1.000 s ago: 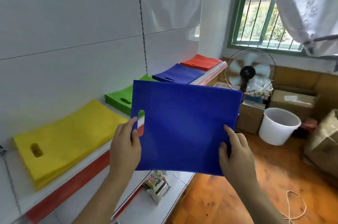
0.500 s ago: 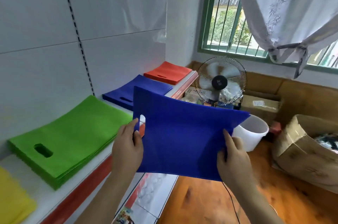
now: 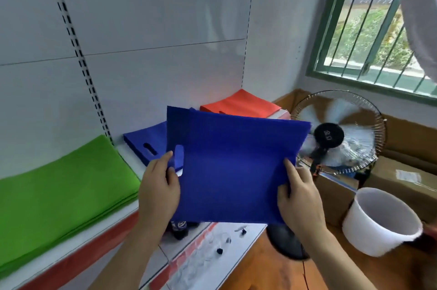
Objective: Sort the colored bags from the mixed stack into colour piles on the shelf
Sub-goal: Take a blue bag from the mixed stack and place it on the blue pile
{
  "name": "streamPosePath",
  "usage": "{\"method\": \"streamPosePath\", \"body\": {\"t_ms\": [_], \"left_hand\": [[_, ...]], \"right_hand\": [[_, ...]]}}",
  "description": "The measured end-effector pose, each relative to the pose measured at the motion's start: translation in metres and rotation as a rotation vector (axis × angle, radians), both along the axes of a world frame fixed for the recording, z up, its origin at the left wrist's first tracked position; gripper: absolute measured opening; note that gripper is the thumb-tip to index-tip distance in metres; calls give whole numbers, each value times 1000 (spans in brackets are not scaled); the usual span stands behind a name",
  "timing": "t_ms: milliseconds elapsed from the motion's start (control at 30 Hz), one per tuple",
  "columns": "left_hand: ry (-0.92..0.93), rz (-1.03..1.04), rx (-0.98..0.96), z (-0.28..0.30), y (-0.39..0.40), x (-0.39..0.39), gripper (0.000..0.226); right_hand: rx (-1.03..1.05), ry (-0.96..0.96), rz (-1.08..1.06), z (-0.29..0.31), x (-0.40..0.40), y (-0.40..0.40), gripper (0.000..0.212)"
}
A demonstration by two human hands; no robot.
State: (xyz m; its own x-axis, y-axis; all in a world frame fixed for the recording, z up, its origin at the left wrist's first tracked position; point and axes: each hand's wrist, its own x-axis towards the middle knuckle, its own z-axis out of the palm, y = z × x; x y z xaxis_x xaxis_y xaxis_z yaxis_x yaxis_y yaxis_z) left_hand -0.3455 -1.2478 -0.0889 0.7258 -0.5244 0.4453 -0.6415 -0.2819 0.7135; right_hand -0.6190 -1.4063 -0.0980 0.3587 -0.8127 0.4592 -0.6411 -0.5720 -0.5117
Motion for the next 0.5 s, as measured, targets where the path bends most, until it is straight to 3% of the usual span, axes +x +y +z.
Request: {"method": "streamPosePath", "body": {"t_ms": [500], "left_hand": [[-35,342,132,-15,-59,86,42]], "right_hand": [[-33,4,326,-2,171,-148,58]]}}
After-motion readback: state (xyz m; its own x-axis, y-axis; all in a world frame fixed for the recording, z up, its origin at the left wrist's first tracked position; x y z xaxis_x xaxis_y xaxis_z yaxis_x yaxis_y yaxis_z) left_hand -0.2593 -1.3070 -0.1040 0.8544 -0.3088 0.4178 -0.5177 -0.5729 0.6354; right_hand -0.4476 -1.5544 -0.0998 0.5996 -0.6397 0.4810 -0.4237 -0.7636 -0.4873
